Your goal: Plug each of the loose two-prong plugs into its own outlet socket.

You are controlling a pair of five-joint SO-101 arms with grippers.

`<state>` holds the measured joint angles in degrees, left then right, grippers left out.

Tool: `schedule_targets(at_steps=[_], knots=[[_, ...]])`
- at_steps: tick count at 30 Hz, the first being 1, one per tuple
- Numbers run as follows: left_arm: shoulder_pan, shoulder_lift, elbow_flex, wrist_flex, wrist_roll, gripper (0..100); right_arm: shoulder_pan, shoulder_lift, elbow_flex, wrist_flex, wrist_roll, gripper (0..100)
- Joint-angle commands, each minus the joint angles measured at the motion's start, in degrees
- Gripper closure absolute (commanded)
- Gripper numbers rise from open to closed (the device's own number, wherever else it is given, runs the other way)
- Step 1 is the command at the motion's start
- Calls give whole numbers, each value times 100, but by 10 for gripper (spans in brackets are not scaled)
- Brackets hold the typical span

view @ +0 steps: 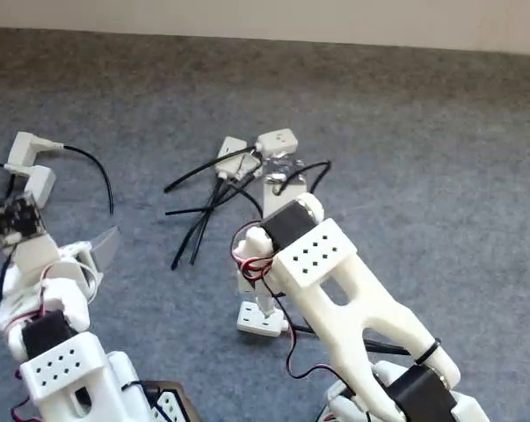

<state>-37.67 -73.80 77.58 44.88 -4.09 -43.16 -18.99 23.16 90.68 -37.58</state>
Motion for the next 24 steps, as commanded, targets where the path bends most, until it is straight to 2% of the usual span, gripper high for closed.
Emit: schedule_targets(at_steps=[1,5,11,15,20,22,24], knots=[[444,92,-1754,1240,18,557,48,-163,470,-629,-396,993],[488,1226,-3266,1793,-352,557,-127,-180,884,-1059,-712,993],[189,4602,-5701,2145,-1029,557,-119,-1358,1385,-1587,-738,993],[-154,6791,-7802,2778,-1160,557,171,-2264,1991,-1815,-651,993],[-523,9024,-10246,3648,-1371,557,549,-2369,2334,-1895,-475,993],[-523,9675,-10958,4053,-1495,557,549,-2369,2369,-1912,26,993],[-242,10158,-11407,4651,-2171,558,637,-2308,2378,-1921,1213,993]])
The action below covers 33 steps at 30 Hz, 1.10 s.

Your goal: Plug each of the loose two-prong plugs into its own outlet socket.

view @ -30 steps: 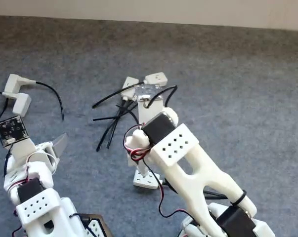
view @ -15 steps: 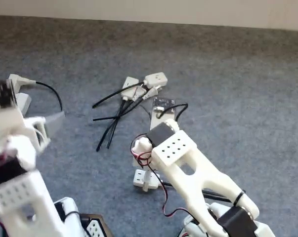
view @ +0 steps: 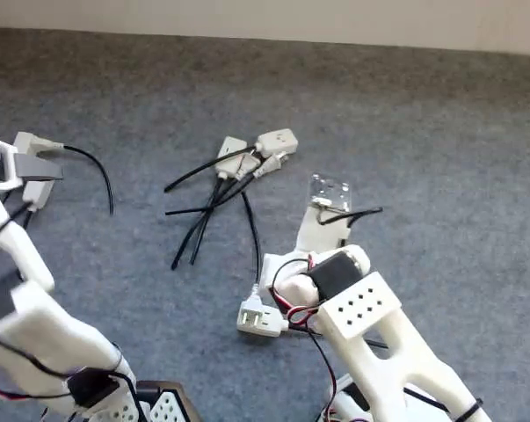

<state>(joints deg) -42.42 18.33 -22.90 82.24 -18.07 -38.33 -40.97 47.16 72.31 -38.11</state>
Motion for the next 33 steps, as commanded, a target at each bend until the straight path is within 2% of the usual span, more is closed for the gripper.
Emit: schedule_targets(at_steps=[1,3,5,7,9,12,20,23,26,33], knots=[[400,1112,-1481,1222,-1116,562,233,-66,-31,-136,2004,993],[716,1279,-1640,1653,-1398,606,418,31,-31,-409,3525,993],[927,1288,-1666,1705,-1398,655,629,84,-22,-875,4774,993],[1051,1323,-1657,1732,-1380,660,655,127,-40,-1297,5301,993],[1086,1341,-1613,1705,-1380,641,602,207,-84,-1244,4888,990],[1042,1341,-1481,1547,-1380,635,277,462,-286,-1007,3613,985],[936,1349,-1455,1327,-1380,635,-567,1692,-1279,-295,2892,807],[927,1349,-1332,1327,-1380,635,-602,2053,-1587,-277,2637,815],[884,1349,-1270,1240,-1389,635,-611,2387,-1903,-268,1960,906],[725,1349,-954,695,-1389,635,-989,3073,-2105,-259,1873,907]])
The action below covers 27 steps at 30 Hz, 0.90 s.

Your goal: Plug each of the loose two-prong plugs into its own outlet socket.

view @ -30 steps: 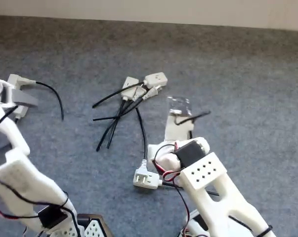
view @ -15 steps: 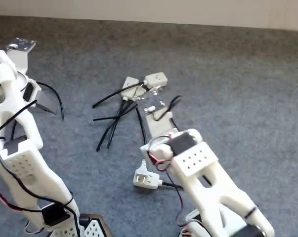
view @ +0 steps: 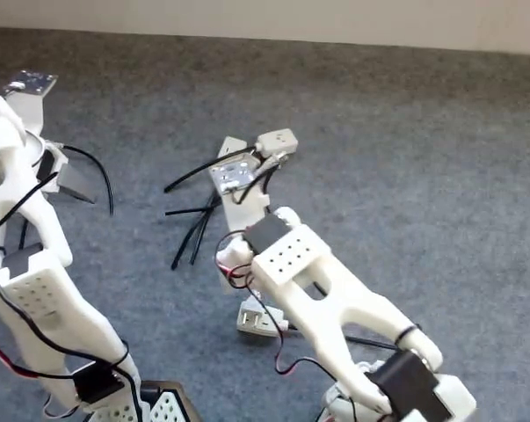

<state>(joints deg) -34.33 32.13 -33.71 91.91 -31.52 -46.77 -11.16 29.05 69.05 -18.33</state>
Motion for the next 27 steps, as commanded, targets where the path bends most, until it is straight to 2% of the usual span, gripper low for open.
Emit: schedule_targets(at_steps=[1,9,27], knots=[[-101,-31,163,-334,-44,635,-145,207,-277,66,-123,907],[-189,-31,312,-571,-53,635,66,479,-295,382,-123,907],[-198,-31,312,-527,-53,635,84,514,-251,101,-114,906]])
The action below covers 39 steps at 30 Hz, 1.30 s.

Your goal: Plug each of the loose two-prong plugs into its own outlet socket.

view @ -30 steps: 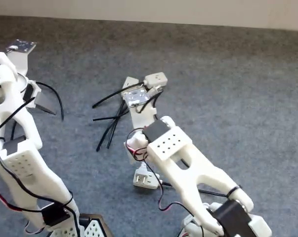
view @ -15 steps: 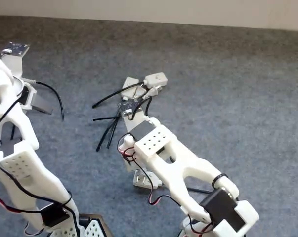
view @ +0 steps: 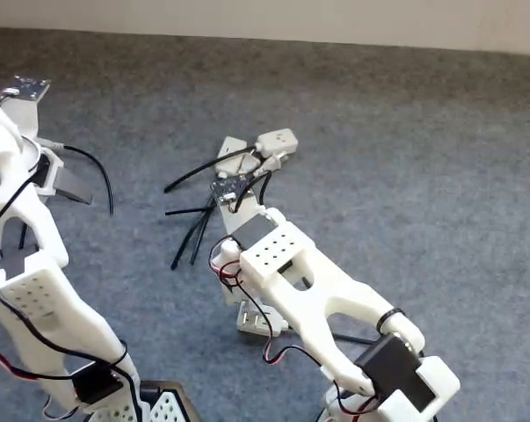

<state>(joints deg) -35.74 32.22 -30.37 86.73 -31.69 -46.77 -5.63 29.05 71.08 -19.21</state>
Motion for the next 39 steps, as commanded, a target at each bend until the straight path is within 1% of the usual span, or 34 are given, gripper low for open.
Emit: schedule_targets(at_steps=[1,6,11,13,15,18,19,22,26,32,34,38,39], knots=[[-57,-40,-22,-9,-35,635,84,-40,-251,-101,-26,906],[-57,-40,-22,-9,-35,635,84,-40,-251,-92,-26,906],[-110,-40,-22,-18,-35,635,127,-40,-251,4,-70,813],[-119,-40,-31,-35,-35,635,110,-40,-242,101,-79,794],[-119,-40,-31,-44,-35,635,101,-40,-242,119,-440,794],[-92,-48,-31,-44,-35,635,101,-40,-259,84,-1363,793],[-84,-48,-31,-44,-35,635,101,-40,-268,84,-1459,792],[-84,-48,-31,-44,-35,635,101,-40,-277,4,-1486,791],[-92,-48,-31,-26,-35,635,101,-4,-154,-462,-1495,791],[-119,-48,-31,-26,-35,635,101,637,-84,-514,-1495,793],[-119,-48,-31,-44,-35,635,101,655,-75,-514,-1495,803],[-119,-48,-31,-44,-35,635,101,444,-75,-523,-1442,926],[-119,-48,-31,-44,-35,635,110,356,-75,-523,-1442,939]])
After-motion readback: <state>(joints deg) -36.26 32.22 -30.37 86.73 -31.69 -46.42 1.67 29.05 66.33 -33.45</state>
